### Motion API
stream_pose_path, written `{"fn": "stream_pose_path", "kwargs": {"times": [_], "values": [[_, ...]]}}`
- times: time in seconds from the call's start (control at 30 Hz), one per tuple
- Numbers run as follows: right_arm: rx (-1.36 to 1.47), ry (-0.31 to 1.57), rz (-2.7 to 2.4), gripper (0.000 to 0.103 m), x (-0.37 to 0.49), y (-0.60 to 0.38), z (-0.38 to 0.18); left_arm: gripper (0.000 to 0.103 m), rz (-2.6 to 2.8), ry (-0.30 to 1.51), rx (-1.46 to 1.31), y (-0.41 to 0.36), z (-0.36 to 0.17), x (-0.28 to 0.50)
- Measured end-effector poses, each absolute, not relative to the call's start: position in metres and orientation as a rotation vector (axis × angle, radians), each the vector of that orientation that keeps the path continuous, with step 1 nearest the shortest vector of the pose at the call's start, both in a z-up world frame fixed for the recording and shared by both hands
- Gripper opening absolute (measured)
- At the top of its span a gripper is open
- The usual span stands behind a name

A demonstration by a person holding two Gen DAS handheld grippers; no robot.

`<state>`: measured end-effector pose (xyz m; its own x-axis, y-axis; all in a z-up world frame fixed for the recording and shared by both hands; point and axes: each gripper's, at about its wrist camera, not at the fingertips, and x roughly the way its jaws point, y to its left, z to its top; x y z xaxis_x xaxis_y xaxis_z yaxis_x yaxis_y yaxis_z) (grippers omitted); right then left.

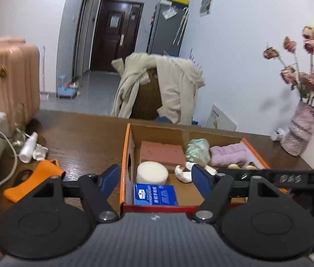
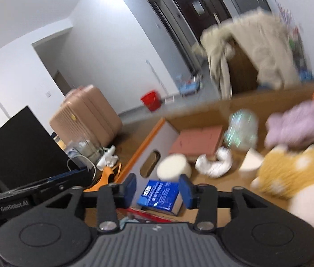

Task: Organize soft objects
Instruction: 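Carry the blue pack into the box and open both grippers, then move both grippers back to the pink satin scrunchie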

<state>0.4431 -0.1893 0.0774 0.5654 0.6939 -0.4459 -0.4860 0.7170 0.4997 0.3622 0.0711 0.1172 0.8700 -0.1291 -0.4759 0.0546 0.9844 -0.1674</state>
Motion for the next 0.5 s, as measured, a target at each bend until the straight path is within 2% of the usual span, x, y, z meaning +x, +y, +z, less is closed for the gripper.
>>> {"fn": "stream_pose_path", "kwargs": {"times": [0.23,0.5], "values": [[0.205,0.485,0.684,0.06,0.359,-0.242,0.123,0.084,-0.107,0.42,-0.136,0.046,0.14,0.281],[0.144,0.428,0.587,0.062,0.28,-0.295,0.118,0.09,-0.094,0.367,-0.171,0.015,0.115,0.206]]}}
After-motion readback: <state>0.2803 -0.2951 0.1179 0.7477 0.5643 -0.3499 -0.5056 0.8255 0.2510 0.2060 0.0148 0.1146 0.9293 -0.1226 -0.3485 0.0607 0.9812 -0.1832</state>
